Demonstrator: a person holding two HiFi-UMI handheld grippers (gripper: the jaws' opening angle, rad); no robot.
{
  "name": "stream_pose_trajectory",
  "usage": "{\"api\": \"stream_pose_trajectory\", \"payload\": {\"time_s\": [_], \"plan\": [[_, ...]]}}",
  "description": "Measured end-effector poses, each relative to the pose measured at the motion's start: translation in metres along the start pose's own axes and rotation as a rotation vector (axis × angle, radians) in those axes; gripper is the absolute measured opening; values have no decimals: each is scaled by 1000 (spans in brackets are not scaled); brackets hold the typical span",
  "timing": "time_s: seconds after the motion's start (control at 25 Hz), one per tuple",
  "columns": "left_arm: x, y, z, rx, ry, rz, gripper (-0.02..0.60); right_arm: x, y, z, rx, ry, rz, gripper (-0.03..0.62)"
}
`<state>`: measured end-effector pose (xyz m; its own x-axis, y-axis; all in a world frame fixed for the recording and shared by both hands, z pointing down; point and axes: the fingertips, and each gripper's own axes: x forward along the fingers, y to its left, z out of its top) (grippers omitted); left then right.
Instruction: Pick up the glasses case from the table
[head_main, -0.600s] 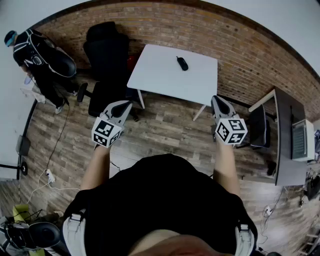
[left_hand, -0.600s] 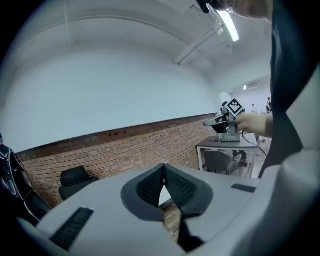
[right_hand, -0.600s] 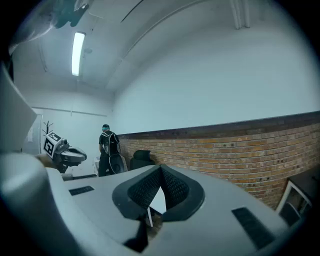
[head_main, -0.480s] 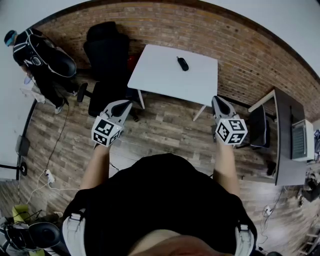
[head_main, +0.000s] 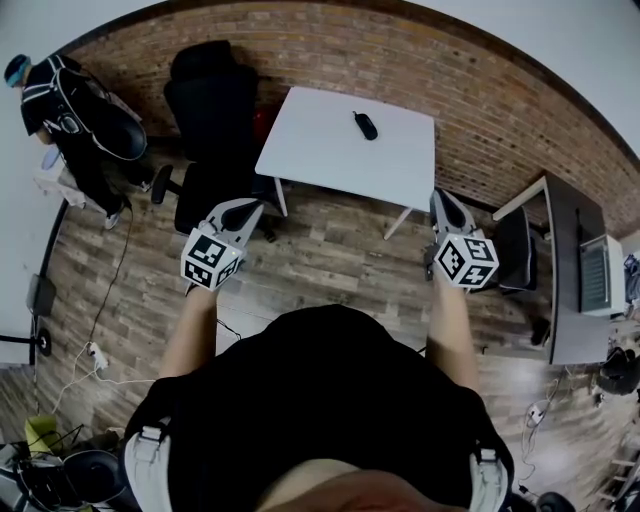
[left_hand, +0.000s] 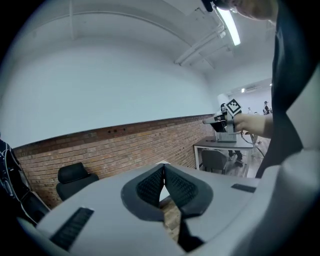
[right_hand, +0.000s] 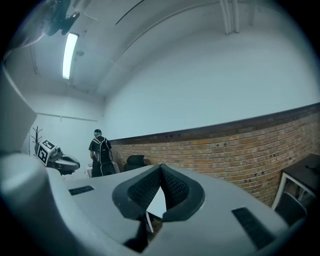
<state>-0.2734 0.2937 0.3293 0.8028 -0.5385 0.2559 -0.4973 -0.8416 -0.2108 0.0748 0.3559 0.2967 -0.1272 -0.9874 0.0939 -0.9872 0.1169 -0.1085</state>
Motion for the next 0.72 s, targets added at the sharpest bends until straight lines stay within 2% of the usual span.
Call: {"api": "stream_pose_trajectory", "payload": {"time_s": [0.4, 0.72], "plan": [[3, 10, -3, -21, -8, -11, 9, 17, 12, -8, -42, 49, 19, 15], [11, 12, -7, -15, 13, -3, 9, 30, 0, -16, -7, 43, 33, 15]]}}
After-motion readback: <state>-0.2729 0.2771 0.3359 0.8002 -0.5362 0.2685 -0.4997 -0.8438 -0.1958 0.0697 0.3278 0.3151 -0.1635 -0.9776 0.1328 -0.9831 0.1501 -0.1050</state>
